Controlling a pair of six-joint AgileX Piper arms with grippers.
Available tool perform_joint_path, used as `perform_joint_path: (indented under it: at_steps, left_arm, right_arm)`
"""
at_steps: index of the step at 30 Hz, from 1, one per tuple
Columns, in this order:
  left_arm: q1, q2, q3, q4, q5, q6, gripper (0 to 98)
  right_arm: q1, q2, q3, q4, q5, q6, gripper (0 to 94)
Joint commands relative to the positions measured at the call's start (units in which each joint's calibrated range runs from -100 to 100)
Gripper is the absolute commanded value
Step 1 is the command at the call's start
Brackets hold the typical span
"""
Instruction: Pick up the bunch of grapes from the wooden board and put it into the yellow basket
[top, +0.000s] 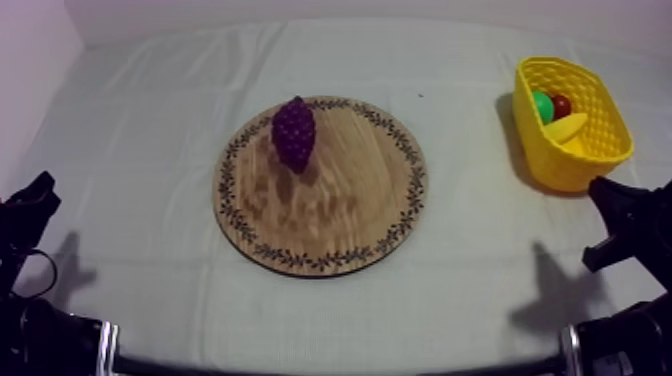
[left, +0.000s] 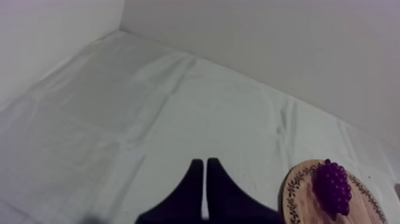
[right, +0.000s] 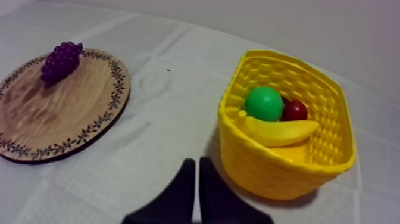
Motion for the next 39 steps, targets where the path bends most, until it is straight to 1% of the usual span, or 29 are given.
perform_joint_path:
  at_steps: [1,14,18,22,26,29,32,39]
  left_arm:
    - [0.0,0.0,0.0,-0.02,0.0,0.0,0.0]
    - [0.0,0.0,0.0,-0.02,0.0,0.0,0.0]
    - [0.0,0.0,0.0,-0.02,0.0,0.0,0.0]
    - [0.0,0.0,0.0,-0.02,0.0,0.0,0.0]
    - [0.0,0.0,0.0,-0.02,0.0,0.0,0.0]
    - [0.0,0.0,0.0,-0.02,0.0,0.0,0.0]
    - [0.0,0.0,0.0,-0.02,0.0,0.0,0.0]
    - [0.0,0.0,0.0,-0.02,0.0,0.0,0.0]
  right_arm:
    - [0.0,0.0,0.0,0.0,0.2,0.0,0.3]
    - [0.0,0.0,0.0,0.0,0.2,0.0,0.4]
    - [-0.2,0.0,0.0,0.0,0.2,1.6,0.4]
    - [-0.6,0.0,0.0,-0.2,0.2,-0.9,0.5]
    - [-0.1,0.0,-0.7,-0.8,0.2,-0.8,0.6]
    - [0.3,0.9,-4.2,-1.4,2.7,-0.4,0.6]
    - [-0.4,3.7,-9.2,-1.5,5.9,0.2,0.5]
    - [-1.8,15.2,-24.1,-1.1,12.9,0.8,0.5]
